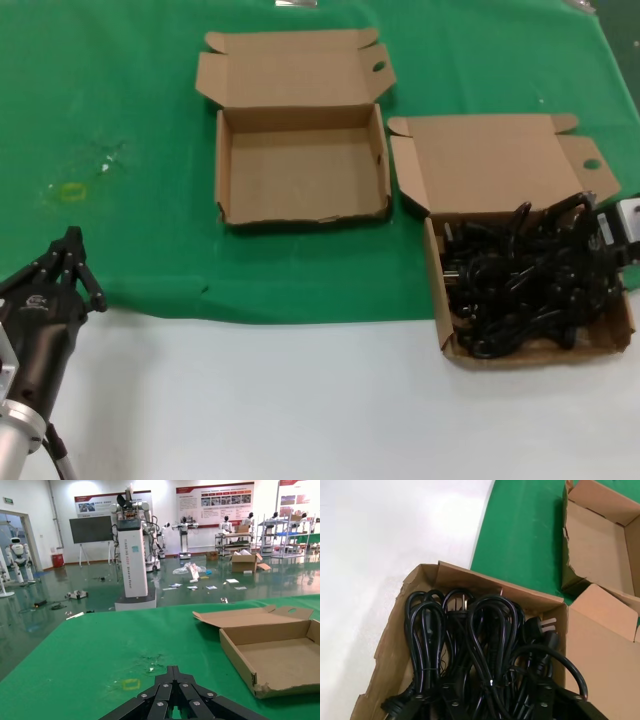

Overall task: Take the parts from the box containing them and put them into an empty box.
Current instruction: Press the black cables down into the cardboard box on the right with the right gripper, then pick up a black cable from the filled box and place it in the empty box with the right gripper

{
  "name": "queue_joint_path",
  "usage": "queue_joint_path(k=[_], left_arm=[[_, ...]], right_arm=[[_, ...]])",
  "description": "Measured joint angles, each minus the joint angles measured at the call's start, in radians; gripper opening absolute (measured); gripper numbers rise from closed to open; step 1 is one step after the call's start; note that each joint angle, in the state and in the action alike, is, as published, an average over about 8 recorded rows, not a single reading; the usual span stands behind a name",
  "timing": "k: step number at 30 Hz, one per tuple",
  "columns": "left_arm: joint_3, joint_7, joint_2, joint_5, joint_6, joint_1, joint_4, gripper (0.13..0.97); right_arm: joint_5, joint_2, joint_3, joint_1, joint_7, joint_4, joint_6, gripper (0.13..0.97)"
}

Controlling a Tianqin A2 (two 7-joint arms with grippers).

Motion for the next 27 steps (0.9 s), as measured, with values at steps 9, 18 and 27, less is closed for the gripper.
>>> queue_joint_path(k=[9, 18, 27], left_arm=[[0.0, 0.0, 0.0, 0.0, 0.0, 0.0, 0.0, 0.144], [0.0, 0.0, 0.0, 0.0, 0.0, 0.0, 0.0, 0.144], [0.0, 0.0, 0.0, 0.0, 0.0, 0.0, 0.0, 0.144]], right_arm=[[-0.005, -0.013, -0.001, -0.006, 0.0, -0.014, 0.009, 0.37], [-0.009, -0.017, -0.002, -0.011, 0.002, -0.016, 0.01, 0.292], [-0.011, 0.002, 0.004, -0.001, 0.055, 0.045, -0.008, 0.235]])
